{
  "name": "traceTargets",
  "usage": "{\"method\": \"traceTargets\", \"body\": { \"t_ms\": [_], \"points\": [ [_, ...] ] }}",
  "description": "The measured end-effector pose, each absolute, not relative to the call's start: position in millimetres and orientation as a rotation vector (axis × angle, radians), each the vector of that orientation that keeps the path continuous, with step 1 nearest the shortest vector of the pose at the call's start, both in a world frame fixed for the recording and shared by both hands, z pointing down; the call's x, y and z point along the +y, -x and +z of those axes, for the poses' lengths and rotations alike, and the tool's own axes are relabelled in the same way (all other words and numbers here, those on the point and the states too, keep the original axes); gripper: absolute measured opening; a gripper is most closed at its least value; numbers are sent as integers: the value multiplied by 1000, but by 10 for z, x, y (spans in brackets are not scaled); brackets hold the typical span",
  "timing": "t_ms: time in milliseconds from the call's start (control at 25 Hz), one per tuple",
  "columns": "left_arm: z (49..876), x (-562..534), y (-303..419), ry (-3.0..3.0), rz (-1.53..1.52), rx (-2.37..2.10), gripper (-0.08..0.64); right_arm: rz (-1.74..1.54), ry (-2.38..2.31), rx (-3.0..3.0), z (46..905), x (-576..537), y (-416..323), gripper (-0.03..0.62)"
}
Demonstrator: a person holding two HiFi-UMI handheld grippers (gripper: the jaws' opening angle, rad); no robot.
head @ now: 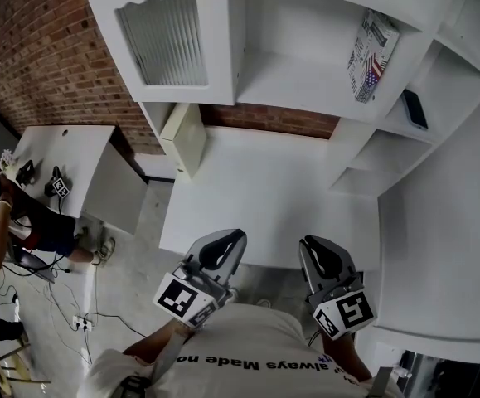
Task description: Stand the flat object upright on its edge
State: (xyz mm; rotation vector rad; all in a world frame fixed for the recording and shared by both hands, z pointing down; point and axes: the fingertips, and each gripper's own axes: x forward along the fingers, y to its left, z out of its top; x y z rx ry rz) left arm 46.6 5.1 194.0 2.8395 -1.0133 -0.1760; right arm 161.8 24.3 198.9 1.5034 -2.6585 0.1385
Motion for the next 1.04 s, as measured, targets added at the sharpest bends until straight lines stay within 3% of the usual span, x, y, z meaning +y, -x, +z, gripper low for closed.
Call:
{"method": "traceTargets", "body": {
  "t_ms": [1040],
  "points": [
    [1980,82,-436,-2813,-172,-1038,28,113,-1501,-2676,1921,249,-1597,35]
  ]
}}
